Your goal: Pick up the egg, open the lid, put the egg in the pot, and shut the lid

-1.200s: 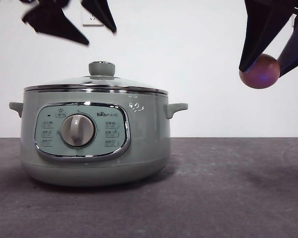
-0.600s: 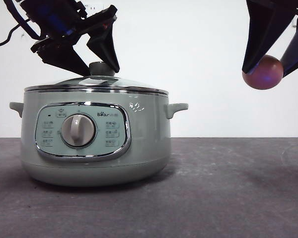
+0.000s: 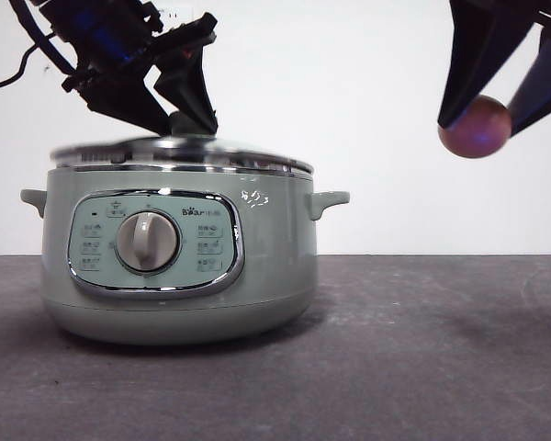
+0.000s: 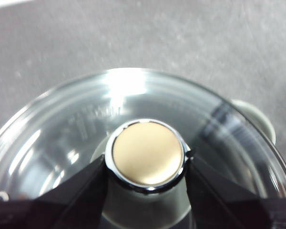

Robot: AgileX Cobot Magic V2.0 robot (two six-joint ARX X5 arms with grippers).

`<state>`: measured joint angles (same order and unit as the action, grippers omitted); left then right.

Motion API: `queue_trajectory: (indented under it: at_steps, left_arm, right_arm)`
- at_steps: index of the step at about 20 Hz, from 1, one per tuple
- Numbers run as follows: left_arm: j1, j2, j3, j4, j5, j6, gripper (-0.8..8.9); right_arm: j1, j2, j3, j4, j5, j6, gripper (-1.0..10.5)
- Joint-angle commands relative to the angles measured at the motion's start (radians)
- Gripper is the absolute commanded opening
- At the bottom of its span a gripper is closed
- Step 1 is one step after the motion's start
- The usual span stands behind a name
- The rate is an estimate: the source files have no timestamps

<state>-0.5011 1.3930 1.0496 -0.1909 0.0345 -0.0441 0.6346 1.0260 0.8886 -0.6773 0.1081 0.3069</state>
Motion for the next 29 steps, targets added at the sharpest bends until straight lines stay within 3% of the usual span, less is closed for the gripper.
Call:
queue_trajectory:
  at_steps: [1, 6, 13, 23, 29]
  left_arm:
    - [-0.004, -0.059, 0.006, 0.080, -0.026, 0.020, -0.08]
    - [-0.003, -0.214, 0.006, 0.113, -0.091, 0.025, -0.08]
    - [-0.003, -0.513, 0.006, 0.114, -0.224, 0.050, -0.08]
    - [-0.003, -0.762, 0.006, -0.010, -0.331, 0.075, -0.08]
    - [-0.003, -0.768, 0.006, -0.053, -0.346, 0.075, -0.08]
  right_arm:
    - [0.000, 0.000, 0.001, 0.032, 0.002, 0.009, -0.1]
    - [0.000, 0.006, 0.031, 0.095, -0.026, 0.002, -0.1]
    - [0.004, 0.215, 0.301, 0.151, -0.266, -0.097, -0.1]
    - [0.063, 0.877, 0.974, -0.109, -0.263, -0.314, -0.1]
    - [0.106, 1.108, 1.082, -0.118, -0.256, -0.373, -0.1]
